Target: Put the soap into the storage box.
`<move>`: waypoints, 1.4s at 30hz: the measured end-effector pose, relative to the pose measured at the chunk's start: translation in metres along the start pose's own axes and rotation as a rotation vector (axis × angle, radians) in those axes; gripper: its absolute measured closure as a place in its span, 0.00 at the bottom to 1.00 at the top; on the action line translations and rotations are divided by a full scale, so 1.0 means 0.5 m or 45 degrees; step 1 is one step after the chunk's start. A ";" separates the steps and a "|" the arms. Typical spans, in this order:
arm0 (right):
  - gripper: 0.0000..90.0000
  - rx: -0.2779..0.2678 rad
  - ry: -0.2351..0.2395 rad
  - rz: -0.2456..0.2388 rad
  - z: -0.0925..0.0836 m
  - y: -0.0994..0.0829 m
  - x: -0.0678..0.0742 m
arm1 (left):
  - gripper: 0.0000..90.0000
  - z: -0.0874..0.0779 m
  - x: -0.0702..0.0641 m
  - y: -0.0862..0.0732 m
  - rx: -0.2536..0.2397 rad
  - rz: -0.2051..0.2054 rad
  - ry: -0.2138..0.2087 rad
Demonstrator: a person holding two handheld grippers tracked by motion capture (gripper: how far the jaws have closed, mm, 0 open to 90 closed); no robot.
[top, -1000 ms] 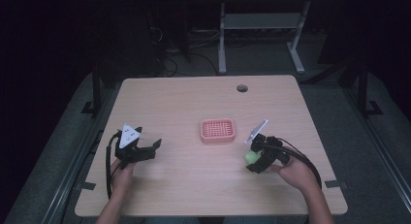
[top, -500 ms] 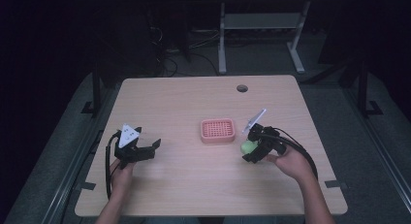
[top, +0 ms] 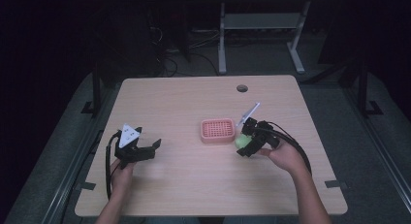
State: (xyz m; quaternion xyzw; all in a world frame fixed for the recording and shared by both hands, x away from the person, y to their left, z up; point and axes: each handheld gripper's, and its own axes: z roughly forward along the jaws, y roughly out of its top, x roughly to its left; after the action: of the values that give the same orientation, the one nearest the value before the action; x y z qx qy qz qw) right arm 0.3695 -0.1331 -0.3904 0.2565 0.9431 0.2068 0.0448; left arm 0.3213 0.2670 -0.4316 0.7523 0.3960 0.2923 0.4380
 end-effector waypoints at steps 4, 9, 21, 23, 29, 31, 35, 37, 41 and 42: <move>0.29 0.013 -0.004 -0.006 0.006 0.009 -0.005 | 0.16 -0.002 0.001 0.000 0.004 -0.002 0.000; 0.29 0.010 0.003 -0.004 0.006 0.020 -0.009 | 0.16 -0.002 0.001 0.000 0.004 0.000 -0.001; 0.29 0.009 0.009 -0.012 0.011 0.050 -0.022 | 0.16 -0.001 0.001 0.000 0.006 -0.003 -0.002; 0.29 0.008 0.011 -0.017 0.011 0.056 -0.024 | 0.16 -0.002 0.002 0.000 0.008 -0.001 -0.001; 0.29 0.003 0.015 -0.021 0.011 0.077 -0.028 | 0.16 -0.002 0.002 0.000 0.005 -0.004 -0.002; 0.29 -0.004 0.021 -0.020 0.011 0.086 -0.030 | 0.16 -0.002 0.002 0.000 0.000 -0.007 0.001; 0.29 -0.007 0.019 -0.027 0.011 0.095 -0.033 | 0.16 -0.003 0.003 0.000 -0.003 -0.011 0.003; 0.29 -0.009 0.025 -0.024 0.011 0.100 -0.035 | 0.16 -0.003 0.003 0.000 -0.005 -0.013 0.003; 0.29 0.005 0.024 -0.034 0.014 0.112 -0.038 | 0.16 -0.003 0.003 0.000 -0.004 -0.013 0.004; 0.29 0.006 0.025 -0.032 0.015 0.116 -0.038 | 0.16 -0.003 0.003 0.000 -0.004 -0.011 0.004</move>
State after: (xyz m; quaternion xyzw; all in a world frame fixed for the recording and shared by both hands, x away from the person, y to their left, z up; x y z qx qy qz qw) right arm 0.4146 -0.0945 -0.3739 0.2426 0.9472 0.2064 0.0374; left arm 0.3211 0.2689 -0.4307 0.7494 0.3996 0.2921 0.4398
